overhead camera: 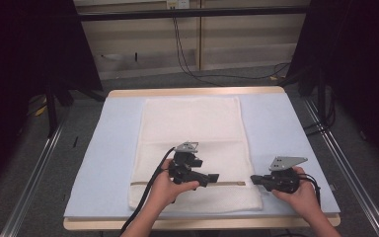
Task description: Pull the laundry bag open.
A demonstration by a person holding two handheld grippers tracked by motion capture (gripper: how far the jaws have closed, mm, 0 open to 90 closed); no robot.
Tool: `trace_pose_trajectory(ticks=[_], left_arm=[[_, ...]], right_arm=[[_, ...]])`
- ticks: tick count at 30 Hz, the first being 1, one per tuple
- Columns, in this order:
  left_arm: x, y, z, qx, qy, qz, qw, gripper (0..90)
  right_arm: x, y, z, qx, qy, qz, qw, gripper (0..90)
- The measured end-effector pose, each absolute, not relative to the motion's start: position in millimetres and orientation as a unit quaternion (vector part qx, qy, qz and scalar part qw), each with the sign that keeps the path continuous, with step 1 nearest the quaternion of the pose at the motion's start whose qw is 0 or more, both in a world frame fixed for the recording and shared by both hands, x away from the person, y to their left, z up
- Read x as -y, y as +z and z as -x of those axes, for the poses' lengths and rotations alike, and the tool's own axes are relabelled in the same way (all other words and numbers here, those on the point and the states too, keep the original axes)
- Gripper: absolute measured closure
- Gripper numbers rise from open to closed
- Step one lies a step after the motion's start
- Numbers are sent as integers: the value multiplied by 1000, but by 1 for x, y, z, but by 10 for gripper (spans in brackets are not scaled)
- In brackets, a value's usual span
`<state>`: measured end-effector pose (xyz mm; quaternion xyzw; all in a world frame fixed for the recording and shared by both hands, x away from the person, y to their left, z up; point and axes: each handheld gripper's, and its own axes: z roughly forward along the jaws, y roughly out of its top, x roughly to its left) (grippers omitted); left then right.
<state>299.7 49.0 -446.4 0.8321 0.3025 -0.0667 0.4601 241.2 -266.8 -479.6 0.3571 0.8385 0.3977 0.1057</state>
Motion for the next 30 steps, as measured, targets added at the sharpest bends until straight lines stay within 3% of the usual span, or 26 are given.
trace_pose_trajectory(ticks=[4,14,30], left_arm=[[-41,-448,-298,-298,-70,-841,446,238],[-24,-446,-296,-308,-57,-842,440,350],[4,-458,-295,-392,-155,-809,410,592]], right_arm=[[266,-480,-241,-840,395,-357,107,900],[265,-480,-241,-842,392,-355,108,900],[264,-481,-241,-843,392,-353,107,900]])
